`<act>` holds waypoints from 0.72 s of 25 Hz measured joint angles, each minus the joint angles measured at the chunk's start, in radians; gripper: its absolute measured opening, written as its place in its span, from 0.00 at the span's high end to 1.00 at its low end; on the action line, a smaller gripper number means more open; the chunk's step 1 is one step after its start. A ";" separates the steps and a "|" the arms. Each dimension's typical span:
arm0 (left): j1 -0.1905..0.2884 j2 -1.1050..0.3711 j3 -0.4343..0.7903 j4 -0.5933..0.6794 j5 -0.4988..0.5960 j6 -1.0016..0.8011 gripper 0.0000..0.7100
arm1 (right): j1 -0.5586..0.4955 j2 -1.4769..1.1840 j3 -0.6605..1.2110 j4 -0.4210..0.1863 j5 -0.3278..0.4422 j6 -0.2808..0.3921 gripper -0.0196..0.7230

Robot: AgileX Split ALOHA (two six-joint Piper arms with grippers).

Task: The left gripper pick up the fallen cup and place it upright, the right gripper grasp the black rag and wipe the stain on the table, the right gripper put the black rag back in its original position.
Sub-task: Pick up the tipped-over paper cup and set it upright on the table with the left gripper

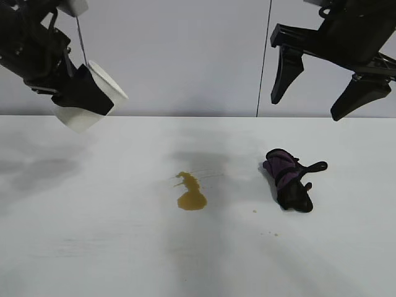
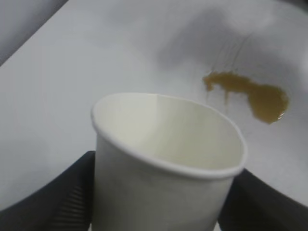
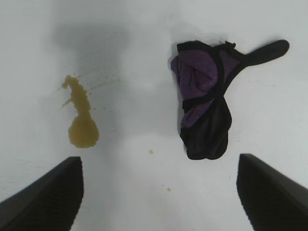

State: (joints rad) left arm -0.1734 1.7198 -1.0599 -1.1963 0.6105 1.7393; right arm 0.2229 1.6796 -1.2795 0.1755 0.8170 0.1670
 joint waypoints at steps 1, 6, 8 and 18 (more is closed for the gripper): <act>0.021 0.000 0.027 -0.133 0.049 0.120 0.35 | 0.000 0.000 0.000 0.000 0.000 -0.001 0.16; 0.077 0.044 0.166 -0.466 0.305 0.605 0.35 | 0.000 0.000 0.000 0.003 0.006 -0.001 0.16; 0.075 0.099 0.174 -0.478 0.374 0.673 0.35 | 0.000 0.000 0.000 0.003 0.007 -0.001 0.16; 0.071 0.459 0.058 -0.501 0.521 0.753 0.36 | 0.000 0.000 0.000 0.003 0.007 -0.001 0.16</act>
State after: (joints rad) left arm -0.1022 2.1787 -1.0020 -1.6977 1.1318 2.4924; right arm 0.2229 1.6796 -1.2795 0.1782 0.8242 0.1663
